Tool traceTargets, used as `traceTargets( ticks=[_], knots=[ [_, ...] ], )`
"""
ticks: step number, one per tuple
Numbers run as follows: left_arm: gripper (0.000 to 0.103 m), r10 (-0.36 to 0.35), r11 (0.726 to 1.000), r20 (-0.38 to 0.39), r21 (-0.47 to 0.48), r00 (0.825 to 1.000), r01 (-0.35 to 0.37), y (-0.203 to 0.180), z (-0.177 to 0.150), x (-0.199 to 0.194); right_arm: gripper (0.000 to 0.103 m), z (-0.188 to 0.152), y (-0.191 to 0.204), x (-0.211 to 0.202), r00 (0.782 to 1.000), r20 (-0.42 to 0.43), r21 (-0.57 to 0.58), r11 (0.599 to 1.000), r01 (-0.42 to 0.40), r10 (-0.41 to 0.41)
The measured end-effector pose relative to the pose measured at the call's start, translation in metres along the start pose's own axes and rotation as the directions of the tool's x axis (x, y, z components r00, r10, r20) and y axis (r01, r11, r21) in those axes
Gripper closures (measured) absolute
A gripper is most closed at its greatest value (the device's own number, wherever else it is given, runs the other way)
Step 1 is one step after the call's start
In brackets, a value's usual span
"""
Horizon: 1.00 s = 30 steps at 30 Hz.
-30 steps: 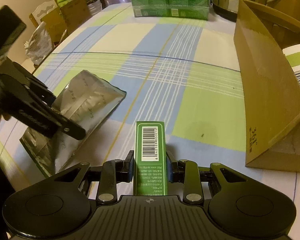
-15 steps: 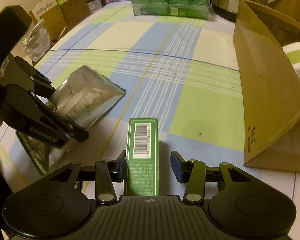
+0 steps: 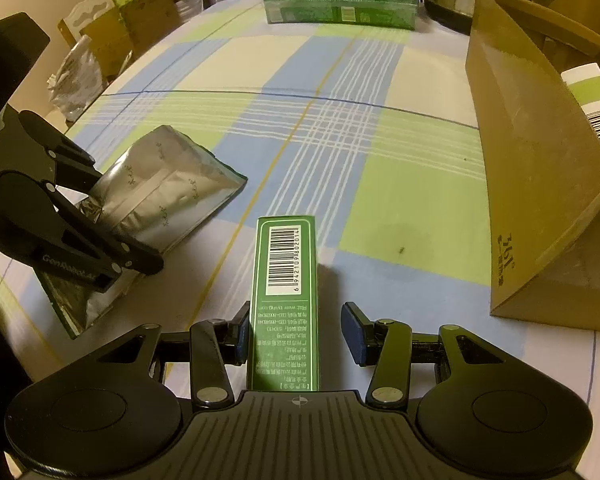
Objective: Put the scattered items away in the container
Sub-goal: 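Lift the foil bag and green box and carry them to the cardboard box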
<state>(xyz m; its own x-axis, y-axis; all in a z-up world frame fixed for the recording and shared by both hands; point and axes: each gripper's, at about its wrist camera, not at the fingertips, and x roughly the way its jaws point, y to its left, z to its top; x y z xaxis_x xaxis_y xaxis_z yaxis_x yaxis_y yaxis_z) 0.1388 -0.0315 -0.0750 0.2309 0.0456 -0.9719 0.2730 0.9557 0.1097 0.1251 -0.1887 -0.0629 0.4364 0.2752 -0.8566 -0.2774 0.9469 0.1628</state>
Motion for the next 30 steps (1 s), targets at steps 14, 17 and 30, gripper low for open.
traceTargets(
  ticks=[14,17,30],
  knots=[
    [0.064,-0.009,0.999,-0.011,0.038,1.000,0.009,-0.001,-0.003,-0.003,0.060,0.006,0.007,0.006,0.998,-0.055,-0.057,0.998,0.030,-0.033],
    [0.064,-0.005,0.999,-0.005,0.039,1.000,0.006,-0.001,-0.004,-0.003,0.060,0.005,0.013,0.007,0.996,-0.063,-0.100,0.994,0.050,-0.057],
    [0.068,-0.007,0.999,0.029,0.048,1.000,0.006,-0.001,-0.011,-0.008,0.075,-0.003,0.013,-0.005,0.996,-0.008,-0.106,0.990,0.088,-0.089]
  ],
)
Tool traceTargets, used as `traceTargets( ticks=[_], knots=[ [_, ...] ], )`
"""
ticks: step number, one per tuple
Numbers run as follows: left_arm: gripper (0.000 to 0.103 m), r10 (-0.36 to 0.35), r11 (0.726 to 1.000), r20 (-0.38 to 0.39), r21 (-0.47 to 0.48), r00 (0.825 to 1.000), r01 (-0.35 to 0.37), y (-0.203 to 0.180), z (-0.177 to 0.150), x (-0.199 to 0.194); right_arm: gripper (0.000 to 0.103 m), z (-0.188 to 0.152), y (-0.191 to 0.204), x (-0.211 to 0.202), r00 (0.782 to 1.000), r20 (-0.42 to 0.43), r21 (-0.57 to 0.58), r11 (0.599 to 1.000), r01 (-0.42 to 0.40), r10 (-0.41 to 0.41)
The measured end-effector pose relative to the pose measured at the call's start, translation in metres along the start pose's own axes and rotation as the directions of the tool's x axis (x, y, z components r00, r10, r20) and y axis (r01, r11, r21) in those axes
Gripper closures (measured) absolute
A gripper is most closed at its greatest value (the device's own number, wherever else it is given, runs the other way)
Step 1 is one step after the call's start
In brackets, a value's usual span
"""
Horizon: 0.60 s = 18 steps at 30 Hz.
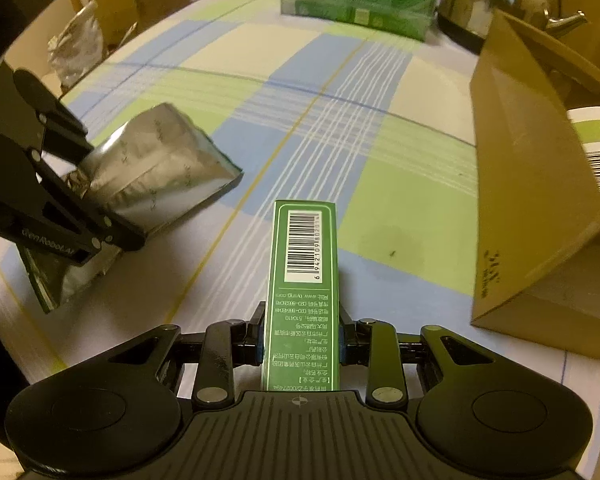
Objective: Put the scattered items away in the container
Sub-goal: 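Lift the foil bag and green box and carry them to the cardboard box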
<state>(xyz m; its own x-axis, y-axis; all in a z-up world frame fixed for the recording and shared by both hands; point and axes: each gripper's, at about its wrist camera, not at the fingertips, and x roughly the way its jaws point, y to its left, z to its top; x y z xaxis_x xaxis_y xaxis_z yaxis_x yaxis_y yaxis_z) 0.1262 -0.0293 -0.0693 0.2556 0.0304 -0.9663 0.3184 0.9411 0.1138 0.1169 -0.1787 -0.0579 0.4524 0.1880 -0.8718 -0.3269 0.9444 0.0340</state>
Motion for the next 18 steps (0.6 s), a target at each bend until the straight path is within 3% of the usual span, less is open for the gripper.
traceTargets(
  ticks=[18],
  knots=[
    [0.068,-0.077,0.997,0.041,-0.004,0.996,0.078,-0.007,-0.001,-0.045,0.075,-0.009,-0.010,-0.051,0.996,0.089,0.107,0.994,-0.007,-0.003]
  ],
)
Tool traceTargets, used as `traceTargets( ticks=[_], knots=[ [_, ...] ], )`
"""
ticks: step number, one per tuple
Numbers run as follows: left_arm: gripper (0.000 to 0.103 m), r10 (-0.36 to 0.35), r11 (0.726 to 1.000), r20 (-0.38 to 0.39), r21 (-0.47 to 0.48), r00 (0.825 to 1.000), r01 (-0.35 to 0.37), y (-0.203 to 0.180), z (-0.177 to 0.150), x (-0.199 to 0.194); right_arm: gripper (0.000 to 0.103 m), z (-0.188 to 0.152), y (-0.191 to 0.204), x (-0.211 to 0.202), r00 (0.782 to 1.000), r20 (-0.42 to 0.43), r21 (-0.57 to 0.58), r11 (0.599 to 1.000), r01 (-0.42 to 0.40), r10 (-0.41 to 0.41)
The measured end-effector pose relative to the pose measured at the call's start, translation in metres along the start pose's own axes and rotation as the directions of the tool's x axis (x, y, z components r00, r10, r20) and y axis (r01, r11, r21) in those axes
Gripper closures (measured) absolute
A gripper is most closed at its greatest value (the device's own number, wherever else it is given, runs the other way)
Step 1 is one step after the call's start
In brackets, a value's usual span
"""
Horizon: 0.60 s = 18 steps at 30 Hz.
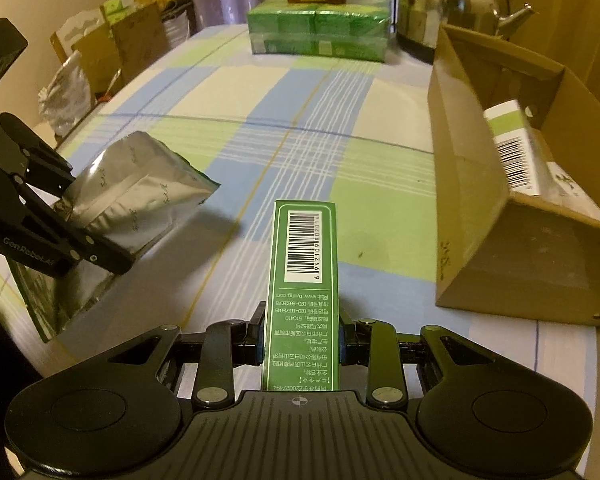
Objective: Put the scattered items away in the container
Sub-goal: 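Lift the foil bag and green box and carry them to the cardboard box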
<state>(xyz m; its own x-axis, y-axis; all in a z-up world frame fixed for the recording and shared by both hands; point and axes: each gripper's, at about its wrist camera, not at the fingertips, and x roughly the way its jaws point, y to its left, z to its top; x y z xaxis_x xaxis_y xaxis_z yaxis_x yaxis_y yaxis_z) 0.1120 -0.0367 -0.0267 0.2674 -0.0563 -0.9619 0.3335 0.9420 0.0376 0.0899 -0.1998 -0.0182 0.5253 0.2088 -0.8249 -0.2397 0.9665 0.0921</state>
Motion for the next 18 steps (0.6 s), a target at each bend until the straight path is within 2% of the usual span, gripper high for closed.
traceTargets(
  ticks=[8,18],
  knots=[
    [0.068,-0.027,0.999,0.029,0.039,0.999,0.026,-0.034,0.020,-0.027,0.075,-0.004,-0.018,-0.040,0.997,0.059,0.029,0.998,0.050,-0.051],
    [0.068,-0.119,0.988,0.081,0.107,0.990,0.110,-0.100,0.061,-0.062,0.075,-0.005,-0.057,-0.099,0.981,0.143,0.081,0.990,0.117,-0.128]
  ],
)
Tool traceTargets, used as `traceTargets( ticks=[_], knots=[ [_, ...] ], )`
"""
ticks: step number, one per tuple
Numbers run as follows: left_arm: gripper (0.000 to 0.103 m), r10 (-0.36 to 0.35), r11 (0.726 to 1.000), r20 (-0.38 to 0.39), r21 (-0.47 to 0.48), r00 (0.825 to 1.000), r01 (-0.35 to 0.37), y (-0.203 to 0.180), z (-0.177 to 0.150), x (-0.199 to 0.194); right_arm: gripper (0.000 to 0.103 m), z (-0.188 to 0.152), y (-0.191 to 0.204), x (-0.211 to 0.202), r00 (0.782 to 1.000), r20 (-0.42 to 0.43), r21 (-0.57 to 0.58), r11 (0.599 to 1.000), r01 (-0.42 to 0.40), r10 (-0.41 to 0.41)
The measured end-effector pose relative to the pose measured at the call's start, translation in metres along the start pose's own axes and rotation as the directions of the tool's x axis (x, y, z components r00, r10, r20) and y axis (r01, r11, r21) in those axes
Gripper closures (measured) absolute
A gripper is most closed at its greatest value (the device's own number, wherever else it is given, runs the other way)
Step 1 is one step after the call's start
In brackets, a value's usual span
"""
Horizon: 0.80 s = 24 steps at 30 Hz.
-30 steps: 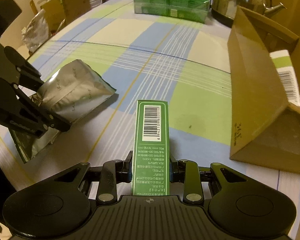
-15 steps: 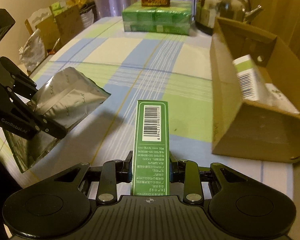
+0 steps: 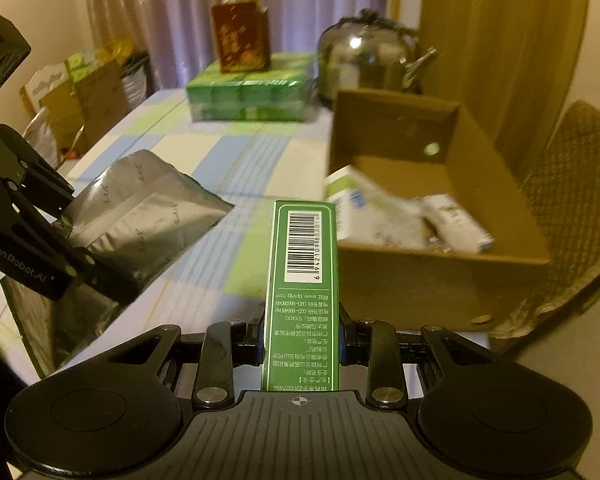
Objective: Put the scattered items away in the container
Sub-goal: 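Lift the foil bag and green box and carry them to the cardboard box, then lower the foil bag and green box into the cardboard box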
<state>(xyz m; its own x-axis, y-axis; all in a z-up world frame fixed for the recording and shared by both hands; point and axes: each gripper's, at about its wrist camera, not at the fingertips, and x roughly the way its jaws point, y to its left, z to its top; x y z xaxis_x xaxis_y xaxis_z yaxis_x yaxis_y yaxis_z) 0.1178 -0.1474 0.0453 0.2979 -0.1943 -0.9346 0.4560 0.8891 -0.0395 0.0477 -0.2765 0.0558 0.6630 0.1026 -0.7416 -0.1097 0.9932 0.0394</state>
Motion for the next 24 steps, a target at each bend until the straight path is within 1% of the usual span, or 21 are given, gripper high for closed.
traceTargets(
  ticks=[5,12,18,24],
  knots=[
    [0.068,-0.041,0.999,0.027,0.032,0.999,0.040,-0.030,0.028,-0.007,0.075,0.006,-0.023,-0.018,0.999,0.032,0.021,0.999,0.043,-0.044],
    [0.068,-0.075,0.997,0.062,0.041,0.995,0.073,-0.050,0.059,-0.011,0.075,0.012,-0.054,-0.030,0.994,0.047,0.053,0.994,0.092,-0.094],
    [0.068,-0.079,0.996,0.080,0.034,0.994,0.077,-0.052,0.078,-0.011,0.075,0.024,-0.073,-0.031,0.991,0.060,0.059,0.992,0.114,-0.118],
    [0.068,-0.081,0.997,0.095,0.014,0.992,0.080,-0.048,0.097,-0.011,0.075,0.038,-0.084,-0.026,0.990,0.074,0.057,0.992,0.113,-0.117]
  ],
)
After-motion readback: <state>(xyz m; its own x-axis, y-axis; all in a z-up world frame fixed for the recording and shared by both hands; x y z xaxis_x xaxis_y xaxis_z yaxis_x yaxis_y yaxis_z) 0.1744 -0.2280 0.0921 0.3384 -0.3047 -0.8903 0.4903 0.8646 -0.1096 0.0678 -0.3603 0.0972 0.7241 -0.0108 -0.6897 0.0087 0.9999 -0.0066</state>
